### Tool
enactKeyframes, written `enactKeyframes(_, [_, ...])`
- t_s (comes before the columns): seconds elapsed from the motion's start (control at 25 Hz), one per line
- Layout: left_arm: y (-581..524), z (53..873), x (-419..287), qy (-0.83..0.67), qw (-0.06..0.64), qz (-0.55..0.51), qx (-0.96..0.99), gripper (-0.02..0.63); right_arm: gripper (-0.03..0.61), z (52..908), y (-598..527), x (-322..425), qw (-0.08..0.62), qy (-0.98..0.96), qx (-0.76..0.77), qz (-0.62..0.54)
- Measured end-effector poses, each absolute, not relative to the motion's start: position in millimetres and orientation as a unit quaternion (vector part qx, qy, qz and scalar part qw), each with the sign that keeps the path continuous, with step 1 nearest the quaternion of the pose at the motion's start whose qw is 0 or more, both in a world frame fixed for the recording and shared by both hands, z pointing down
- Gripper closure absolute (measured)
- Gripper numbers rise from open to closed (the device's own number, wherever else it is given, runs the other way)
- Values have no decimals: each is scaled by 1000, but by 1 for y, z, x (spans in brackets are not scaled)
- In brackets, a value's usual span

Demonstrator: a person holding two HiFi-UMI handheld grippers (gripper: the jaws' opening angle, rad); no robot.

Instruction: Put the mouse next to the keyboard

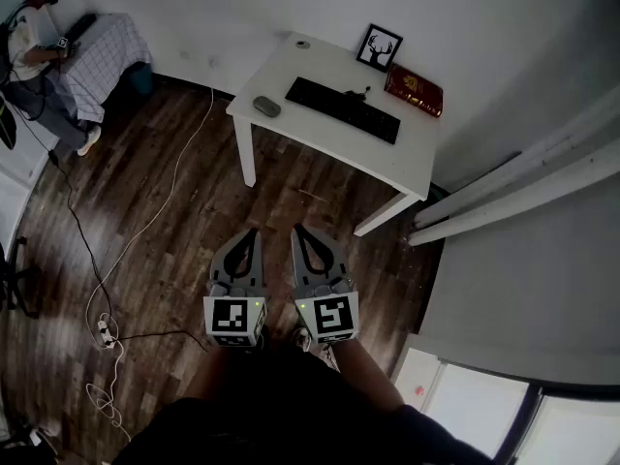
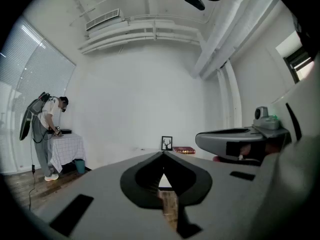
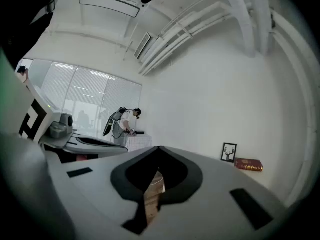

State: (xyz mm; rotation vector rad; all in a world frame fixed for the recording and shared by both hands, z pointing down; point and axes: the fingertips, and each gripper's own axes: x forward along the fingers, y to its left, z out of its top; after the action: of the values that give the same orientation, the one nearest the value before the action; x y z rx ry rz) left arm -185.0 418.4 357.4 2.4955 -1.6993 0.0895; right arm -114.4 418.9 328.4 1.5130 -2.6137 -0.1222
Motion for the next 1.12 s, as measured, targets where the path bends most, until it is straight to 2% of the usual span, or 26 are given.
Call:
enactKeyframes(0.36, [407, 367, -208, -556, 78, 27, 827, 614, 558, 342, 405, -142, 70, -864, 497, -43])
enactKeyframes(0.88, [375, 372, -293, -554, 72, 35, 828, 614, 558, 339, 372, -229, 63, -863, 499, -41])
enactKeyframes(1.12, [352, 375, -290, -538, 81, 40, 838, 614, 558, 342, 354, -227, 78, -855, 513, -28])
